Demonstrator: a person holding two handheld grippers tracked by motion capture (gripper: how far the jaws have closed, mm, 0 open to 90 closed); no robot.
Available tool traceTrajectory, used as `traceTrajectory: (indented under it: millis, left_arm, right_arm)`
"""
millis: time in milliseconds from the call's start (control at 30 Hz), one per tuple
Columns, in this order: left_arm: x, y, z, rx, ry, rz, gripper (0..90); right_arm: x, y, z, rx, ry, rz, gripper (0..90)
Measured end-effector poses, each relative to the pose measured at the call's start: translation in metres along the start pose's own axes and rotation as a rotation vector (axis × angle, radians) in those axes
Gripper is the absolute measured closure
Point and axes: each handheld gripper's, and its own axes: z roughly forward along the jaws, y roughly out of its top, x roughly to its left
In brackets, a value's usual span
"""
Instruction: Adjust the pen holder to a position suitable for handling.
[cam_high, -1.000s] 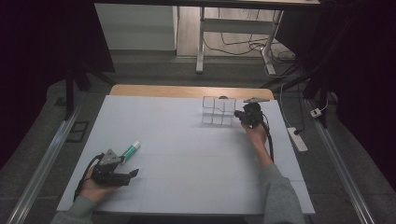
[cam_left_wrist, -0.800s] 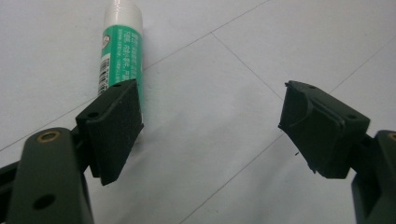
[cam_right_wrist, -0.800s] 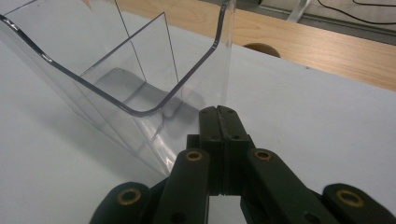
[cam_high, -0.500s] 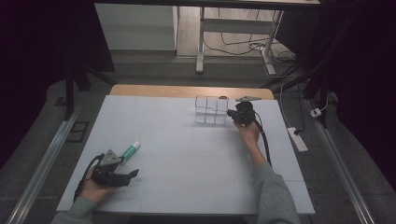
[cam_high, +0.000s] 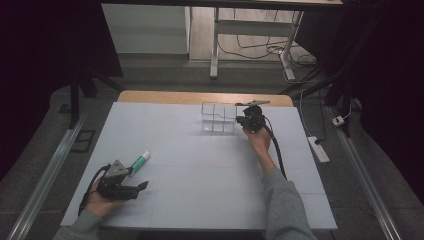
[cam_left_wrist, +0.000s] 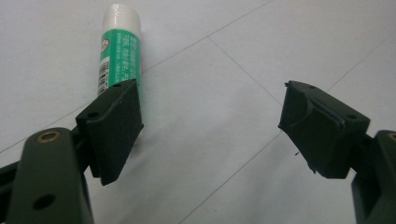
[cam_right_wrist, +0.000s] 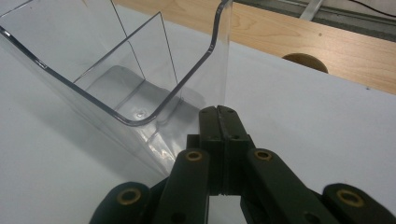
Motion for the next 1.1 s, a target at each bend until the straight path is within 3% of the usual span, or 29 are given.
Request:
traceTrajectory:
  millis: [633, 1100]
  left_arm:
    - [0.002, -0.001, 0.000, 0.000, -0.002, -0.002, 20.7]
    - [0.004, -0.002, 0.000, -0.001, 0.007, -0.011, 20.6]
  right_arm:
    - [0.020, 0.009, 0.022, 0.029, 0.015, -0.023, 89.1]
    - [0.026, 0.012, 0.018, 0.033, 0.031, -0.039, 89.0]
